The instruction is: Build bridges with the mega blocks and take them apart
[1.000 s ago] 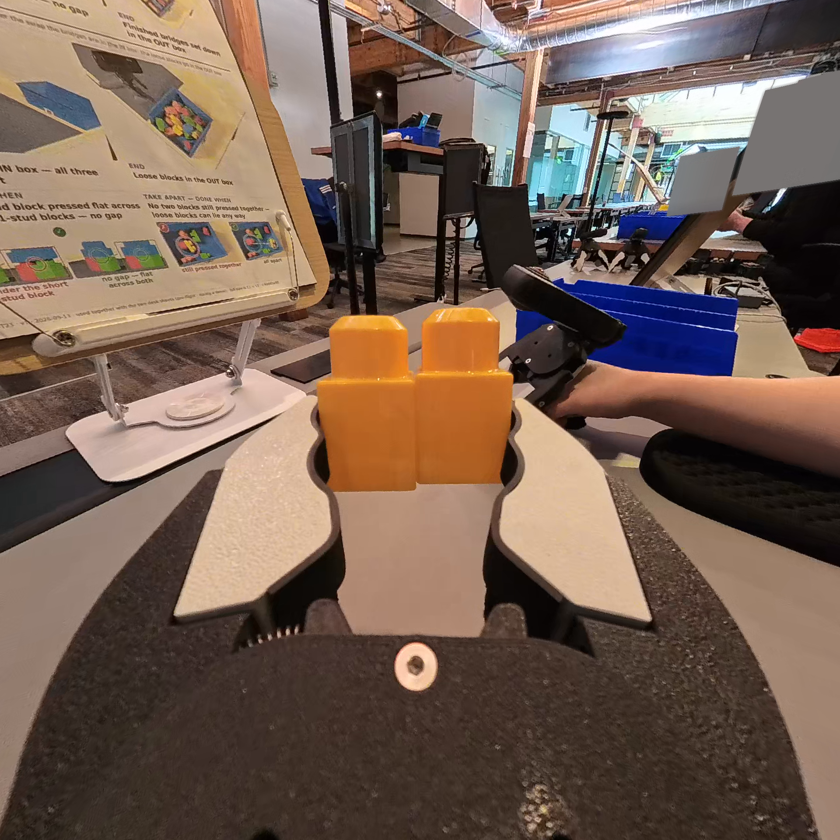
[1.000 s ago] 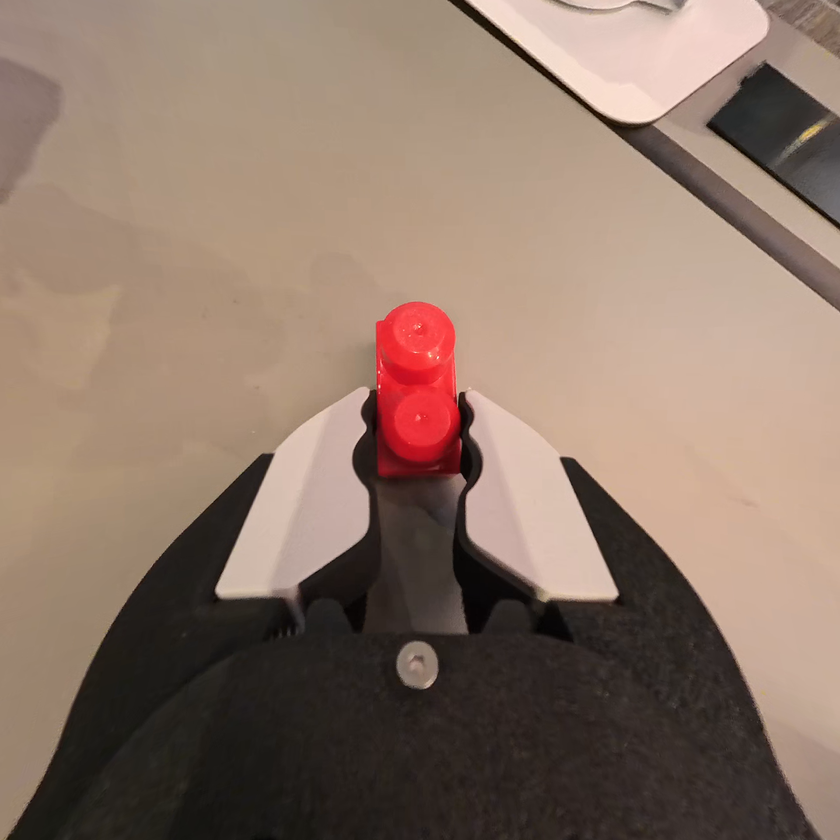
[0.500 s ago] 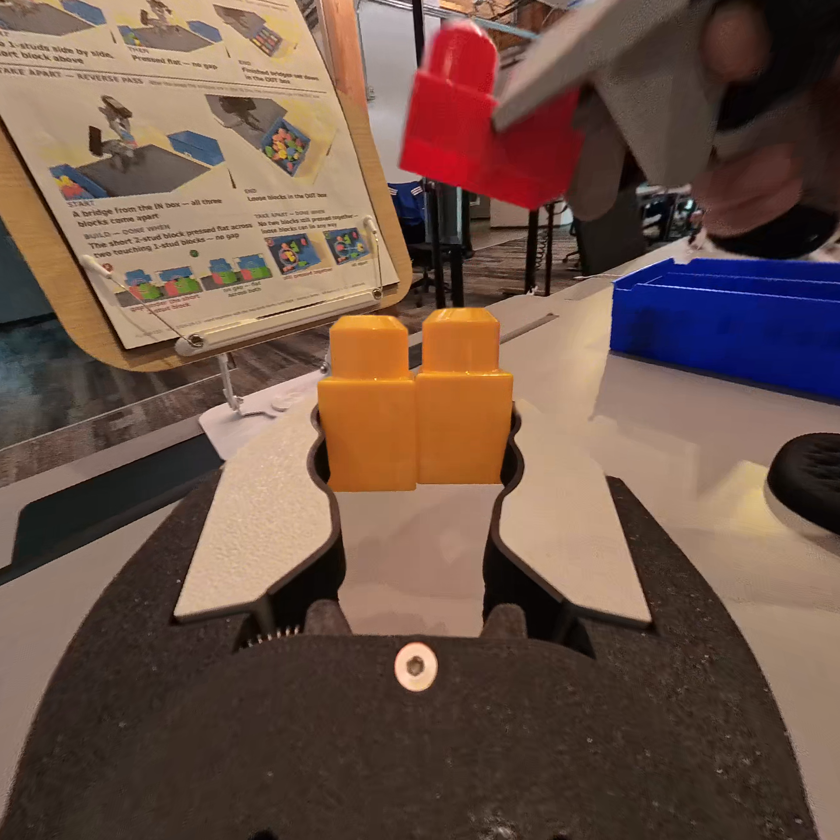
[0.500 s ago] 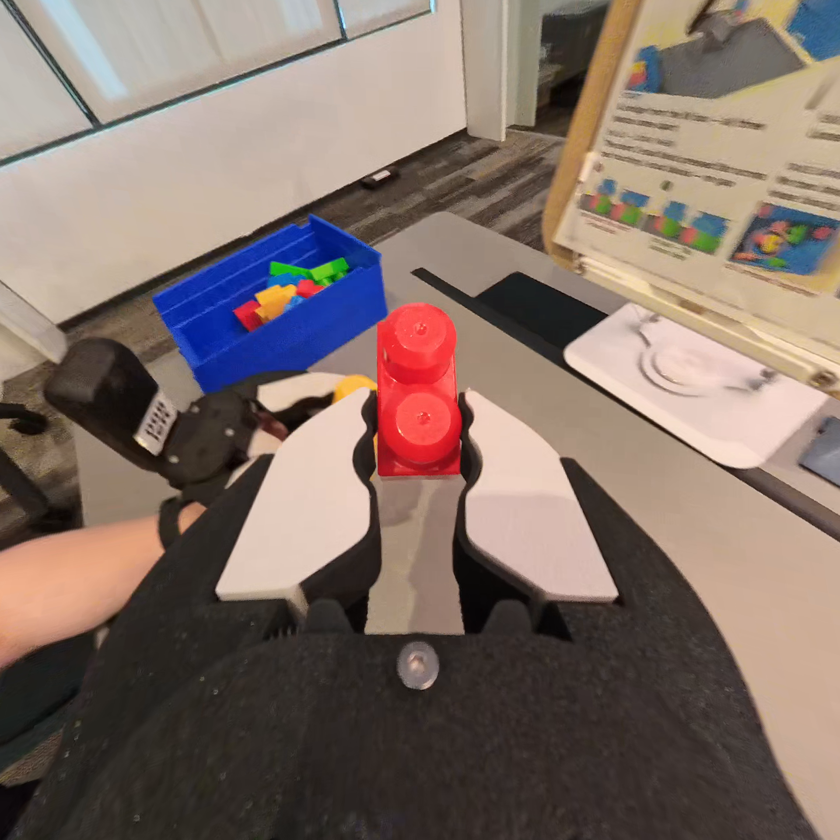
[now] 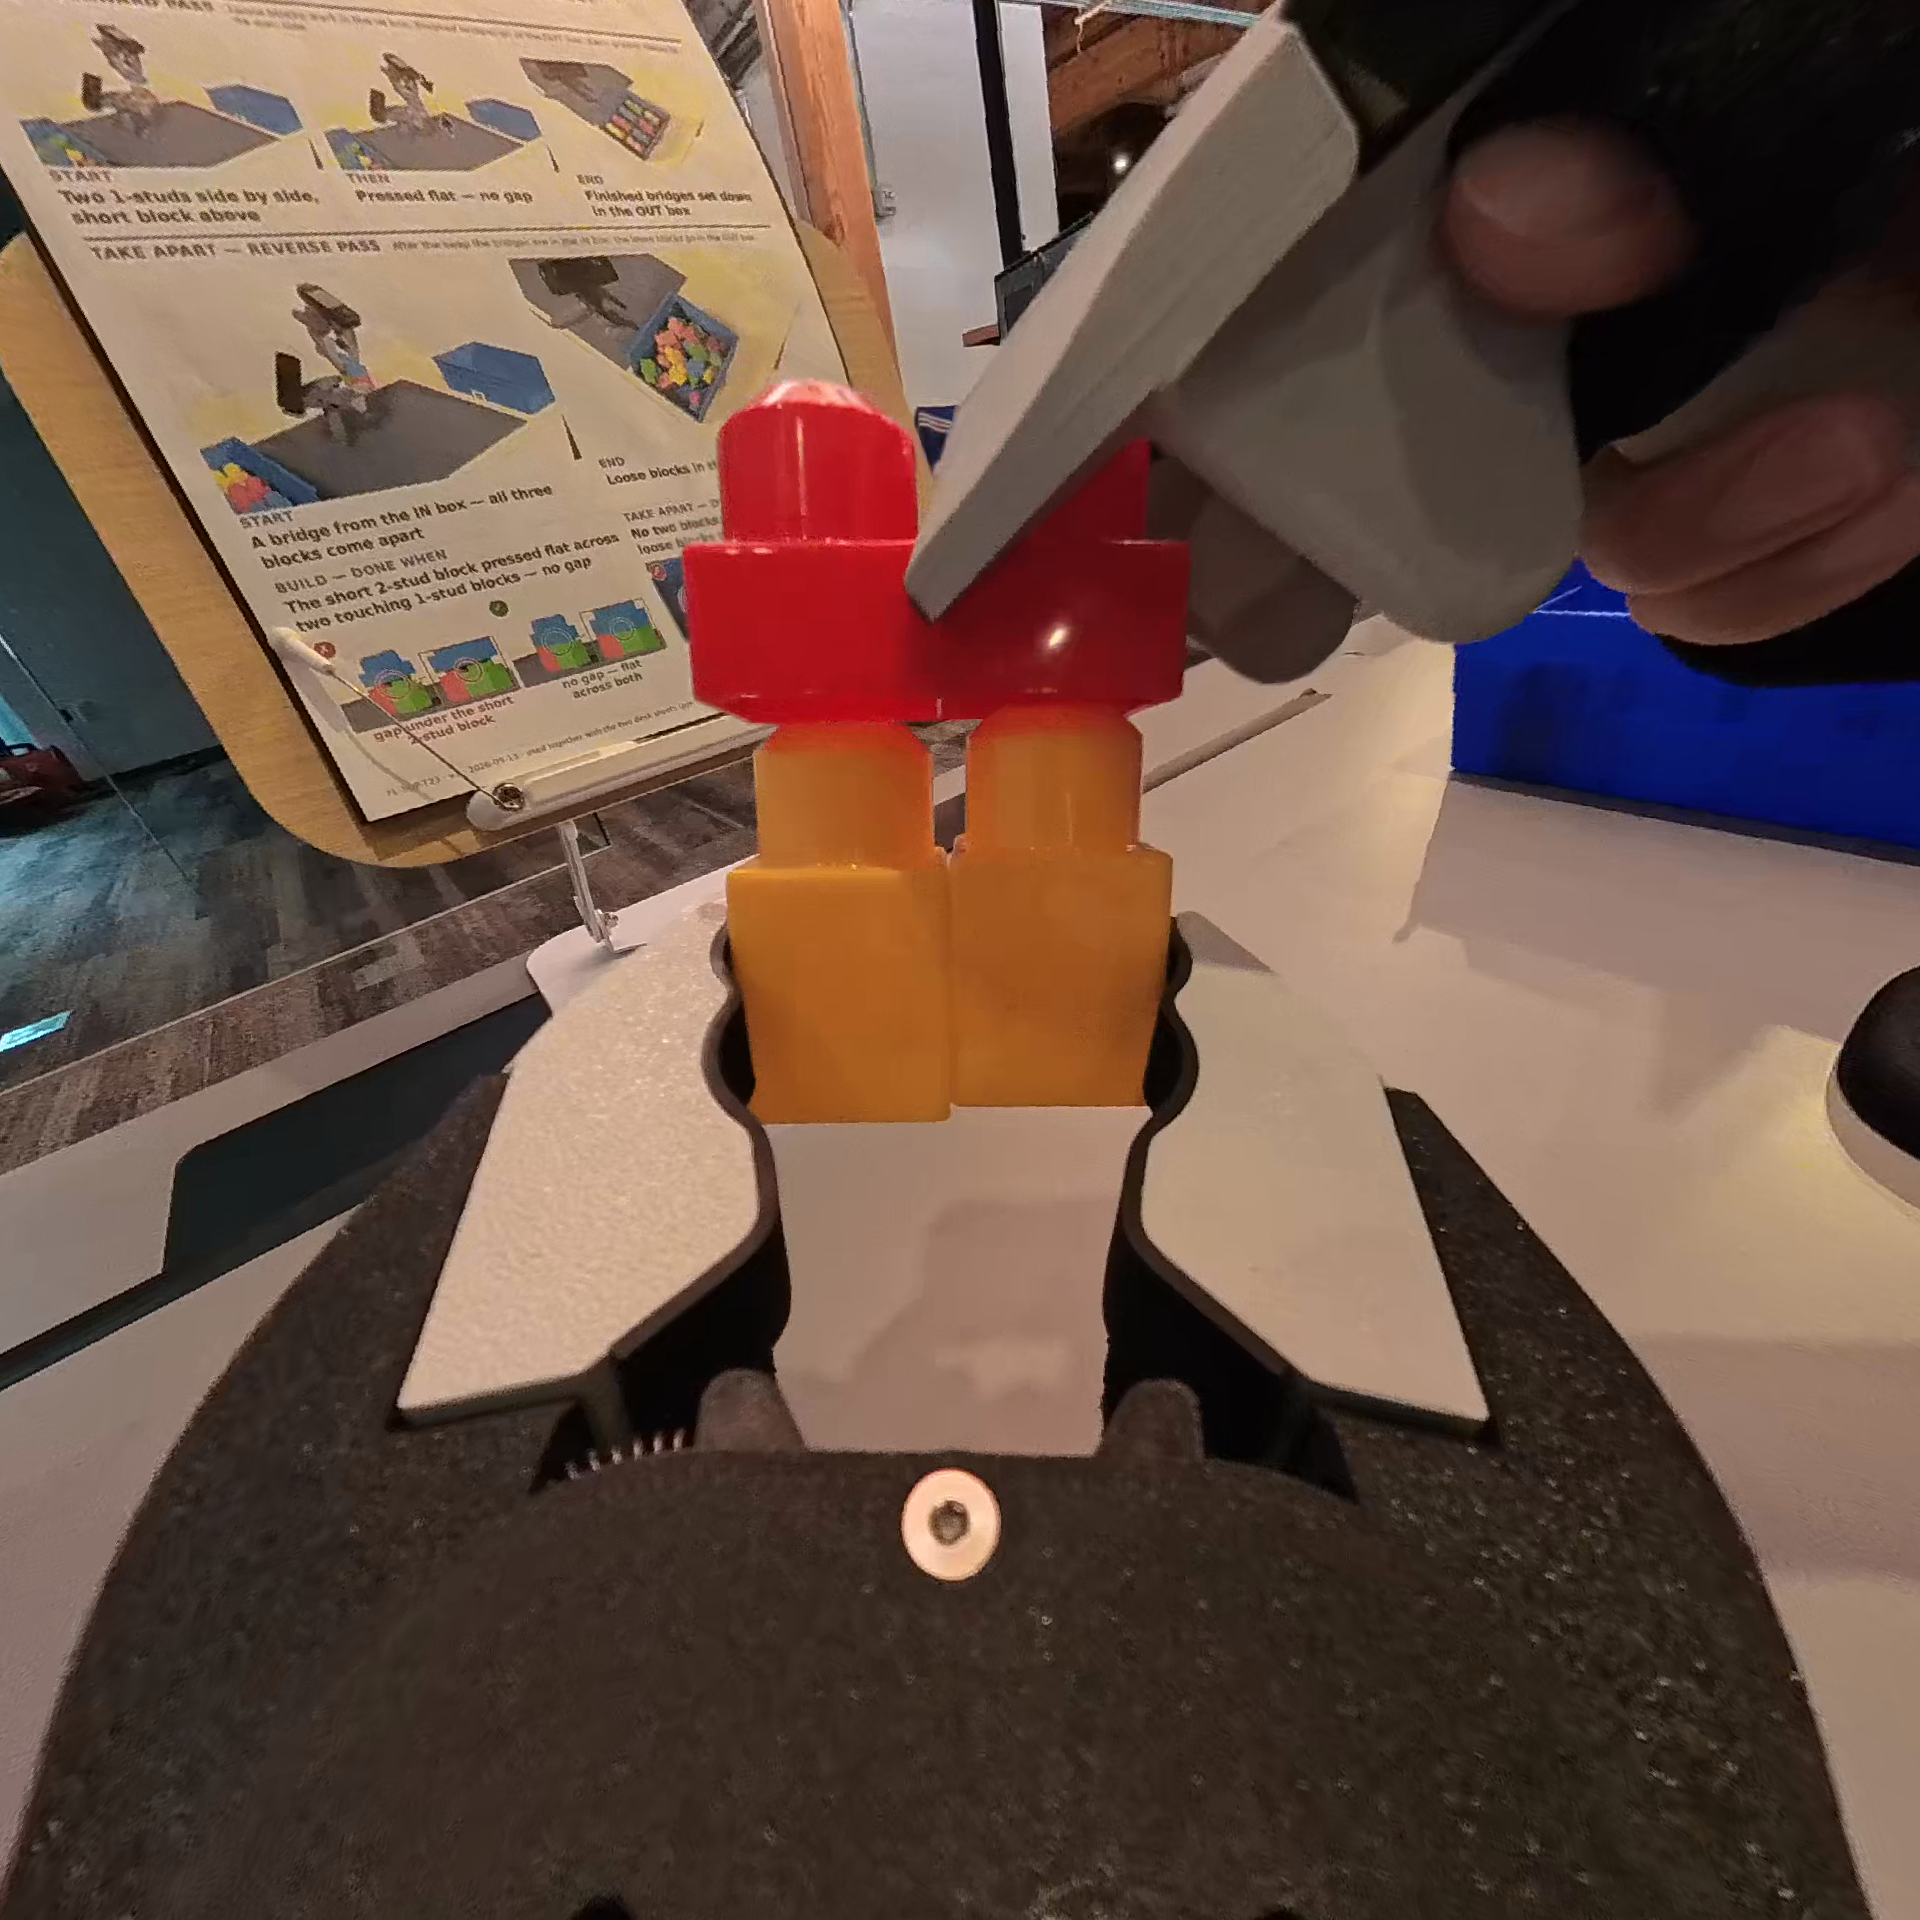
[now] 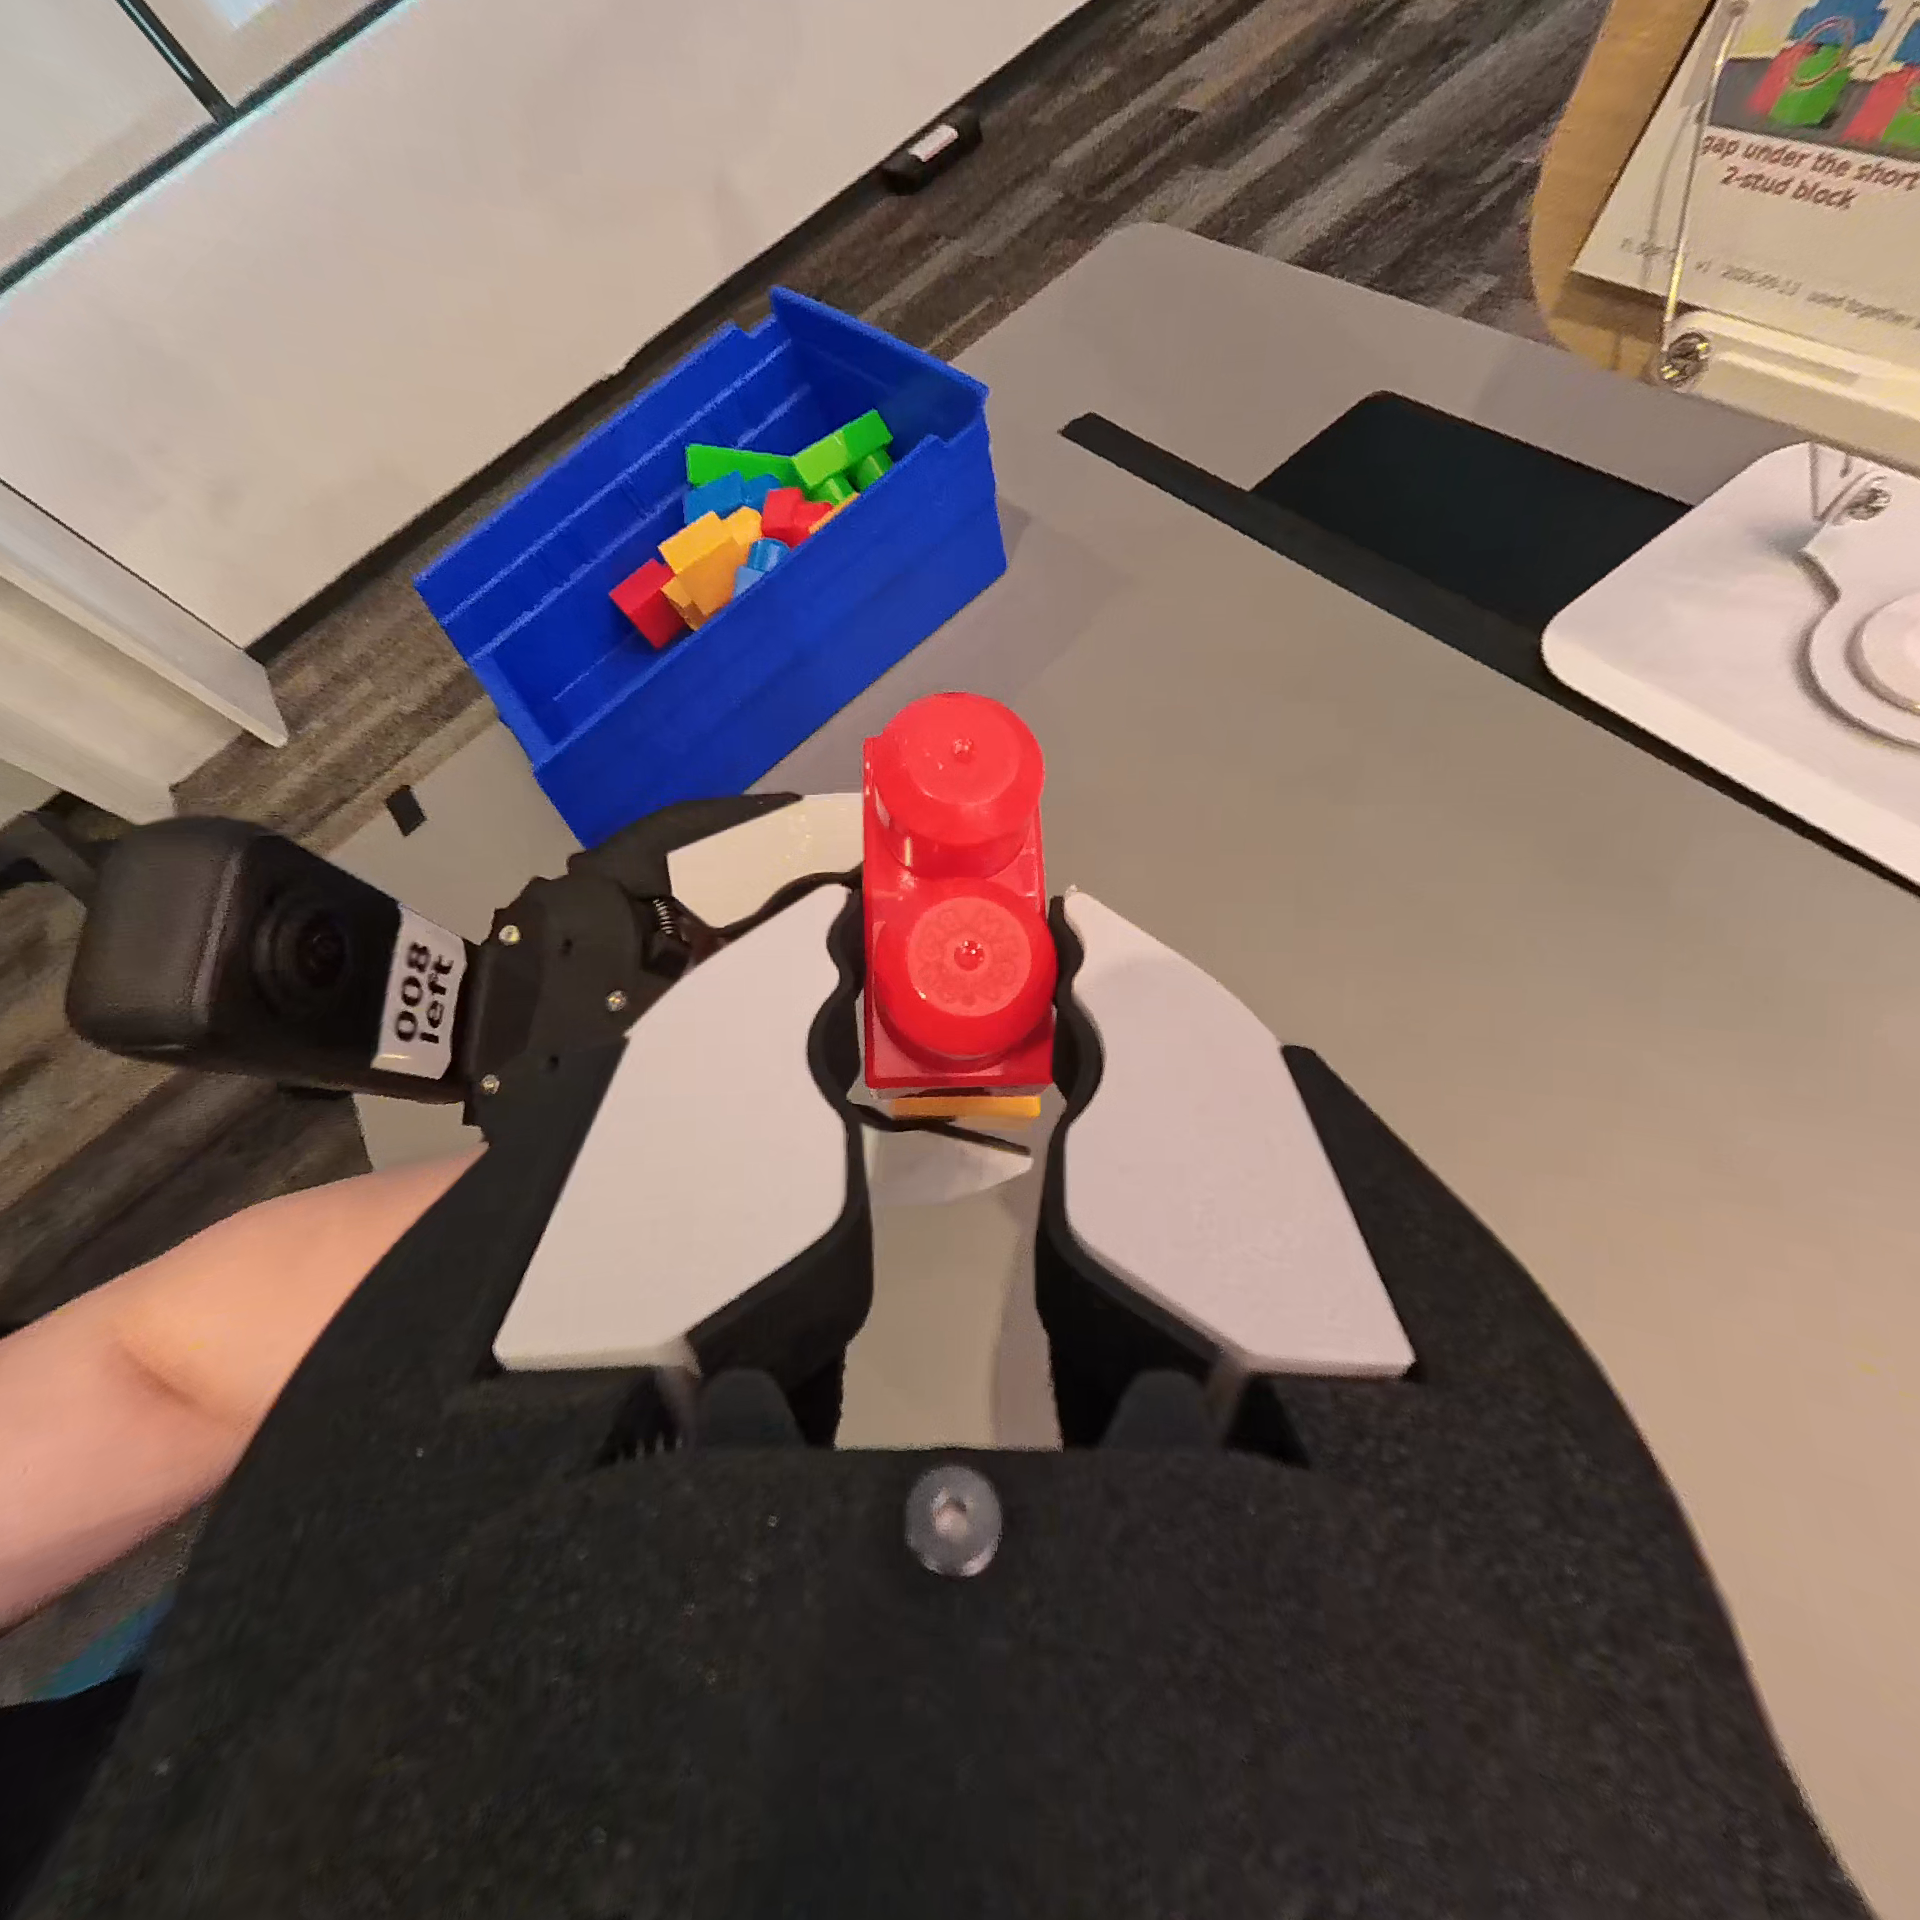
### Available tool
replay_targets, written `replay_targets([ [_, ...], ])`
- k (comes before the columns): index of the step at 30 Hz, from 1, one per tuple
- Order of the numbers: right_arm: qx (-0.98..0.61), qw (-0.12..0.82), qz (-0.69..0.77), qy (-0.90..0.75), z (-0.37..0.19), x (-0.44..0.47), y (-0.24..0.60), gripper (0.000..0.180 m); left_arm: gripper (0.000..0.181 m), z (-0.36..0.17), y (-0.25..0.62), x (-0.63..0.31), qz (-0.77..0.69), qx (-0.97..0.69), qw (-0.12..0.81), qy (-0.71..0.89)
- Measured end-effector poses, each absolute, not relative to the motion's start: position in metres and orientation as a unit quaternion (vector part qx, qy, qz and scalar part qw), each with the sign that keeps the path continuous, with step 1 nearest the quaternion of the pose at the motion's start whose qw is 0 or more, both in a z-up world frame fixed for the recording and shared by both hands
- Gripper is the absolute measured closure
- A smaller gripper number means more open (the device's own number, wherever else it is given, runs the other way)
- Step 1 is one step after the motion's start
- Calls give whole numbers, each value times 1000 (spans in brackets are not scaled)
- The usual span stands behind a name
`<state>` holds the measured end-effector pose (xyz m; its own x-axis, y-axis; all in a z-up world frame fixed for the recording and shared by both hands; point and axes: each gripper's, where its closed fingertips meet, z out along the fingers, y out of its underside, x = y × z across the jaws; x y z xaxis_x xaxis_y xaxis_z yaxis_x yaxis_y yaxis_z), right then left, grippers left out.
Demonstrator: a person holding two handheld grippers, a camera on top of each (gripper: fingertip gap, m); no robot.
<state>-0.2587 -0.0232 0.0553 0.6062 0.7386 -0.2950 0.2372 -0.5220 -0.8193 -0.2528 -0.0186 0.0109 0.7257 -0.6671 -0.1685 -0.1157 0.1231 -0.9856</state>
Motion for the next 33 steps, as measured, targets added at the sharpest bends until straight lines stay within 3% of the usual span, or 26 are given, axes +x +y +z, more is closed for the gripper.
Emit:
replay_targets([
  [23, -835, 348, 289, -312, 39, -263, -24, 147, 106, 11, -18, -257, -178, -638, 682, 309],
  [33, -813, 377, 322, -305, 43, -267, -23, 147, 107, 19, -21, -262, -177, -633, 691, 301],
])
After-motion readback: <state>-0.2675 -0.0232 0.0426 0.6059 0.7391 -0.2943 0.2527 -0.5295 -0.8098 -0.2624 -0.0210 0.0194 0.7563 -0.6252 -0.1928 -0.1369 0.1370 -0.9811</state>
